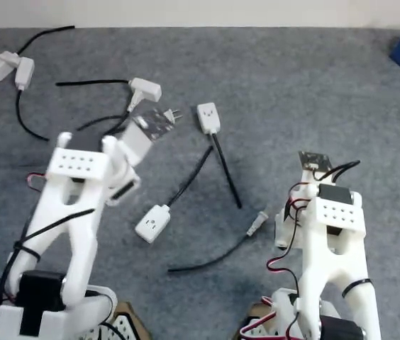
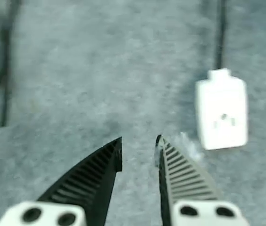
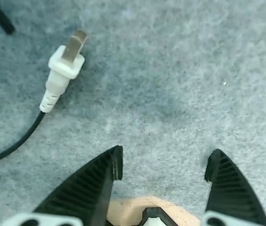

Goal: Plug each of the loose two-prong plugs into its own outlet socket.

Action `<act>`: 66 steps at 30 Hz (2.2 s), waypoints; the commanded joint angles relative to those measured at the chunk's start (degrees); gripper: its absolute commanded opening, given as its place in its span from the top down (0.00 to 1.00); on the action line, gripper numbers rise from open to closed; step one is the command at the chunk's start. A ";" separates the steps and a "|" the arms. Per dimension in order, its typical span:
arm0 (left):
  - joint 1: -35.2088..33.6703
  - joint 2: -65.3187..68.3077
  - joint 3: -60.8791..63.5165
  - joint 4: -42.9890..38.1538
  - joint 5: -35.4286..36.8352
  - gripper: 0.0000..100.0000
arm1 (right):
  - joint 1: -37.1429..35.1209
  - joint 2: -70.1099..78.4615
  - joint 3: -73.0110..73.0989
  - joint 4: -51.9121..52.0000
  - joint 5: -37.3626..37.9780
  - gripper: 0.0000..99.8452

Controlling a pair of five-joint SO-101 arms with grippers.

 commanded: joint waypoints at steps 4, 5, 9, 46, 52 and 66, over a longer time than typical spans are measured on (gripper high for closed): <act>6.73 -2.07 6.46 -3.78 3.52 0.87 | -0.48 -1.71 -0.22 0.40 -0.18 0.72; 6.99 -2.07 7.69 -4.66 3.52 0.87 | -0.48 -1.71 -0.22 0.40 -0.18 0.72; 6.99 -2.07 11.47 -7.82 3.52 0.87 | -0.48 -1.63 -0.22 0.40 -0.18 0.72; 16.04 -2.07 3.38 -1.93 10.73 0.87 | -0.48 -1.63 -0.22 0.31 -0.18 0.72; 11.65 4.53 22.90 -21.27 9.23 0.87 | -0.48 -1.45 -0.22 0.40 -0.18 0.72; 10.51 -8.40 7.78 -0.44 9.85 0.87 | -2.24 -1.36 -0.22 0.40 -0.53 0.72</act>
